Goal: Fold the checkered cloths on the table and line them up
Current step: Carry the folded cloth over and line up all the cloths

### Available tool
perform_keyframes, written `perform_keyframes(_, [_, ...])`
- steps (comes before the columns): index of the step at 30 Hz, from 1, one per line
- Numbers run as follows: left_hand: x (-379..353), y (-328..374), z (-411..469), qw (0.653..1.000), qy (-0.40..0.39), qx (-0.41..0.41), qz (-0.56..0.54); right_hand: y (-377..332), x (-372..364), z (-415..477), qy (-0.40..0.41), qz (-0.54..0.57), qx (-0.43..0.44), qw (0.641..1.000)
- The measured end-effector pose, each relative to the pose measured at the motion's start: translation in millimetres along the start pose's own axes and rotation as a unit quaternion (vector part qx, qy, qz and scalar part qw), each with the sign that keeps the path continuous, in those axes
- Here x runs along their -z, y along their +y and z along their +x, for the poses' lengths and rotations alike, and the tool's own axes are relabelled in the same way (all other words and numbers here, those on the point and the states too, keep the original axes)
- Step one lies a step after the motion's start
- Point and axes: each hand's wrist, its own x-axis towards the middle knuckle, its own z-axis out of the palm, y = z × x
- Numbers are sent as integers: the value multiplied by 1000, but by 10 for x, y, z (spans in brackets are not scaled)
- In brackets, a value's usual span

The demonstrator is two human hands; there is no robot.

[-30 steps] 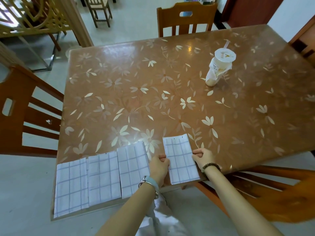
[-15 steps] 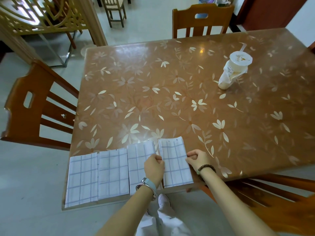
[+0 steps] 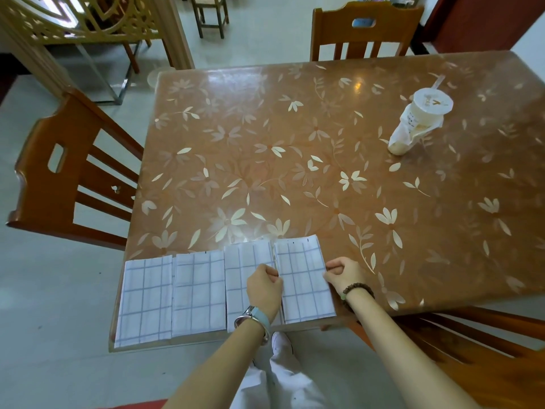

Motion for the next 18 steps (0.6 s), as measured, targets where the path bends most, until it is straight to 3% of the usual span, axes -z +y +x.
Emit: perform_keyframes(18, [185,-11,63,999,-2,33,-29,2,21,28,33,22,15,999])
